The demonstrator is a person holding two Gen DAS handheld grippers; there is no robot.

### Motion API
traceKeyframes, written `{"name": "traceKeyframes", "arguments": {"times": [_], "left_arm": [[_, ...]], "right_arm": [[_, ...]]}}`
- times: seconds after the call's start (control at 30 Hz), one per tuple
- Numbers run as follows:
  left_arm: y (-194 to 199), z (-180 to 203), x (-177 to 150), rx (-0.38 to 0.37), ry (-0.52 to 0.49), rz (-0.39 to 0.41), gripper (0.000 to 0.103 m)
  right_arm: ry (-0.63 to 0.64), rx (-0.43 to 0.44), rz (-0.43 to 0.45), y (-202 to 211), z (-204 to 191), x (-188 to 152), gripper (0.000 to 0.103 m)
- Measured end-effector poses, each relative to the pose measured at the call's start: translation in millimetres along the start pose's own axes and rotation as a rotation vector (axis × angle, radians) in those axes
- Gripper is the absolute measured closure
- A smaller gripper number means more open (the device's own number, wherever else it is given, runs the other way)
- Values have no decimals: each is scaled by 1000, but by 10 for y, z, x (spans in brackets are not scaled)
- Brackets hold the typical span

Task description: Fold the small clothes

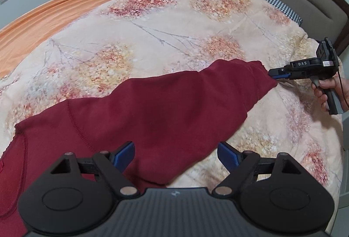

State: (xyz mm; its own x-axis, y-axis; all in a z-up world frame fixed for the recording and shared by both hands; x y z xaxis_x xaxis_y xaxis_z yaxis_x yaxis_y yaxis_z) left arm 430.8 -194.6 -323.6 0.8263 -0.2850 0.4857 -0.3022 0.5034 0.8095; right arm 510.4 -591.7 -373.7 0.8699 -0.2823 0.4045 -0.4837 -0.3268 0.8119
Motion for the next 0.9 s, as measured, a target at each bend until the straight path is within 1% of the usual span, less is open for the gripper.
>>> {"name": "traceKeyframes", "arguments": {"times": [0.07, 0.1, 0.13, 0.2, 0.23, 0.33, 0.4, 0.47, 0.5, 0.53, 0.57, 0.63, 0.7, 0.73, 0.8, 0.9], "left_arm": [[-93, -6, 41, 15, 19, -17, 16], [-136, -11, 52, 23, 30, -26, 16], [-184, -20, 60, 32, 43, -37, 16], [-250, -30, 79, 44, 63, -52, 16], [-280, -31, 102, 46, 68, -55, 16], [-332, 17, 181, 42, 62, -52, 15], [-396, 48, 207, 42, 58, -59, 15], [-480, 66, 206, 46, 58, -73, 15], [-519, 70, 201, 50, 60, -82, 15], [-549, 78, 198, 55, 61, -90, 15], [-567, 88, 195, 59, 58, -95, 15], [-572, 114, 207, 57, 45, -92, 15], [-574, 108, 217, 59, 38, -89, 15], [-580, 97, 211, 62, 40, -89, 15], [-602, 43, 196, 71, 66, -90, 15], [-624, -42, 171, 70, 127, -83, 15]], "right_arm": [[-16, 37, -29, -108, -5, -14, 73], [-9, 51, -38, -152, -30, -11, 78], [8, 51, -47, -184, -46, -3, 89], [20, 53, -41, -168, -39, 47, 92], [14, 54, -20, -112, -14, 113, 92], [-42, 70, 94, 219, 162, 448, 93], [-15, 61, 103, 318, 235, 534, 93], [39, 26, 53, 231, 262, 469, 89], [50, -5, 27, 161, 304, 413, 82], [39, -11, 16, 129, 332, 362, 79], [11, 1, 27, 153, 357, 350, 78], [-62, 26, 81, 305, 402, 345, 62], [-140, 65, 112, 434, 434, 288, 59], [-192, 97, 102, 439, 422, 224, 59], [-237, 130, 66, 393, 376, 72, 59], [-291, 129, 20, 218, 326, -80, 60]]}}
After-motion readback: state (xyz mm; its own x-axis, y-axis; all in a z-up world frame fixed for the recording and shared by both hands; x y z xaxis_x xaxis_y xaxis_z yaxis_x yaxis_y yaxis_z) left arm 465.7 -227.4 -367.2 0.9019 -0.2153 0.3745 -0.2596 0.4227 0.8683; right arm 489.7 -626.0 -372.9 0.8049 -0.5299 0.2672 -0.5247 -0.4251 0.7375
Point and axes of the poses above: each gripper's, at about its wrist camera, not at the fingertips, and y roughly against the way its jaws point, z to its right, x to its top, the point moved 10 cm from there along -y, roughly the way its jaws point, and after that the axes turned 11 degrees about -x, right-handed, at the moved point
